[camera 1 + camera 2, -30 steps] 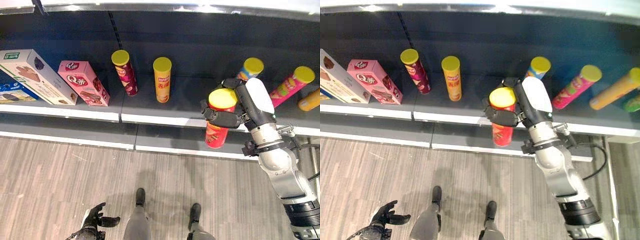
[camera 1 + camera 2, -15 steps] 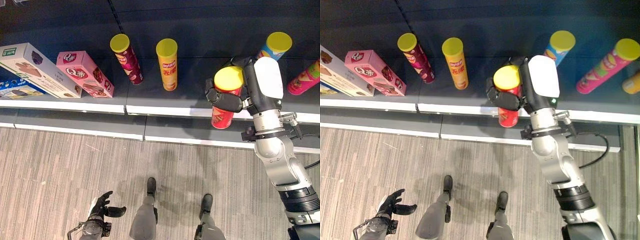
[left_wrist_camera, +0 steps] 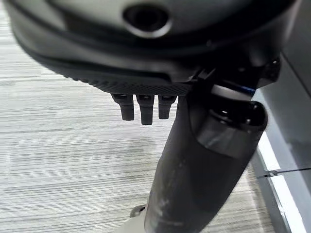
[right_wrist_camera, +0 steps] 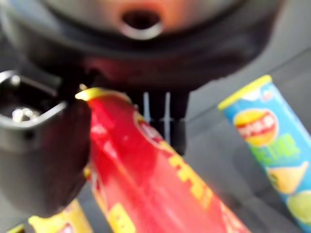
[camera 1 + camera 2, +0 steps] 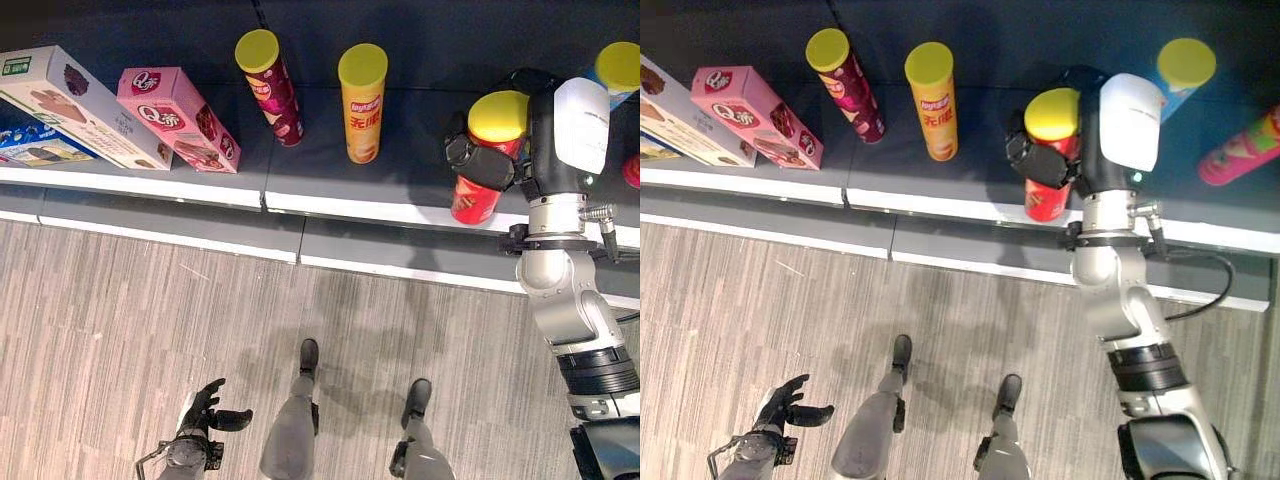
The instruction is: Put the goods on the table back onto the shelves and tidy them up.
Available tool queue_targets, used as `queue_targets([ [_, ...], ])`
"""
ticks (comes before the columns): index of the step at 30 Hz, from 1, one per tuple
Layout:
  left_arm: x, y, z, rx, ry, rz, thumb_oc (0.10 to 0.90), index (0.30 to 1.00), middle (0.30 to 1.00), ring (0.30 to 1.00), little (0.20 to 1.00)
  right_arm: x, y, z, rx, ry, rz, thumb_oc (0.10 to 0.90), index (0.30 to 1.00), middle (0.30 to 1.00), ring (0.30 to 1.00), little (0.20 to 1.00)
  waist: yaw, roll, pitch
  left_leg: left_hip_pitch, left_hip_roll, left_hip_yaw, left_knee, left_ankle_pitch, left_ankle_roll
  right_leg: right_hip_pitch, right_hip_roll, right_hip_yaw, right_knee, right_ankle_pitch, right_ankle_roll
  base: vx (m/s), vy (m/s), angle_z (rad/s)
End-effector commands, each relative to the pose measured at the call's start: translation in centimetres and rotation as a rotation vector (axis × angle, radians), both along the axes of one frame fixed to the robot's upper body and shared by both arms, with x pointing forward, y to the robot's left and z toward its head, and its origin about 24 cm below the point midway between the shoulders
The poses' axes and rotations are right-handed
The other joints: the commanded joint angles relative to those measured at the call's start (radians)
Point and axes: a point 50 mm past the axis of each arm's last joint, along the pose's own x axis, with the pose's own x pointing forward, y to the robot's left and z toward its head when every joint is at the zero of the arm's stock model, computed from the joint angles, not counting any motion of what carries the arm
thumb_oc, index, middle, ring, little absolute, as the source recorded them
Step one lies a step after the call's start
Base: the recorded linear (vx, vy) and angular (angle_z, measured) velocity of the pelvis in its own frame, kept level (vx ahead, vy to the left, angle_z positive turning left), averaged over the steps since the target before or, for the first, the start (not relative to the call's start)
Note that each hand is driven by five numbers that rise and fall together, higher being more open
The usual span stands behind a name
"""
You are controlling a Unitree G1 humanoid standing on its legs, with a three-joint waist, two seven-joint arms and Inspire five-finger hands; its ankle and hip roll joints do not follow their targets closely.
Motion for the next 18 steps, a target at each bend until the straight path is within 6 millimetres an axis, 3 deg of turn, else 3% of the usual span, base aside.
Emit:
queue_targets([
  [1, 1.3, 2.3, 1.5, 0.107, -0.053, -0.006, 0.8, 0.9, 0.9, 0.9, 0.9, -2.2, 0.8, 8.2, -0.002, -0.411, 0.029, 0.4, 0.3, 0.3, 0.3, 0.3, 0.02, -0.028, -0.025, 0.003, 0.017, -0.008, 0.081, -0.138, -0.023, 0.02, -0.041, 0.005, 0.045, -0.085, 0.084, -0.01, -0.006, 0.05],
  [12, 1.9, 2.0, 1.7, 0.107, -0.074, -0.027, 0.8, 0.9, 0.9, 0.9, 0.9, -2.1, -0.2, 10.8, -0.007, -0.514, -0.063, 0.4, 0.3, 0.3, 0.3, 0.3, 0.037, -0.026, -0.021, -0.021, 0.01, -0.028, 0.022, -0.099, -0.035, -0.013, -0.035, -0.009, 0.019, -0.07, 0.089, 0.02, -0.005, 0.07],
  [13, 4.4, 8.2, 6.9, 0.221, -0.234, 0.107, 0.8, 0.9, 0.9, 0.9, 0.9, -2.3, -2.4, 5.4, 0.233, -0.139, 0.242, 0.4, 0.3, 0.3, 0.3, 0.3, -0.079, -0.123, 0.096, -0.099, 0.064, -0.042, 0.187, -0.176, -0.06, -0.076, -0.133, -0.084, 0.1, 0.024, 0.093, 0.08, -0.001, 0.12],
  [18, 4.6, 7.9, 6.7, 0.266, -0.193, 0.037, 0.8, 0.9, 0.9, 0.9, 0.9, -2.3, -1.9, 5.8, 0.224, -0.158, 0.258, 0.4, 0.3, 0.3, 0.3, 0.3, -0.081, -0.134, 0.075, -0.104, 0.063, -0.039, 0.151, -0.156, -0.063, -0.085, -0.138, -0.094, 0.085, 0.047, 0.093, 0.01, -0.024, 0.05],
])
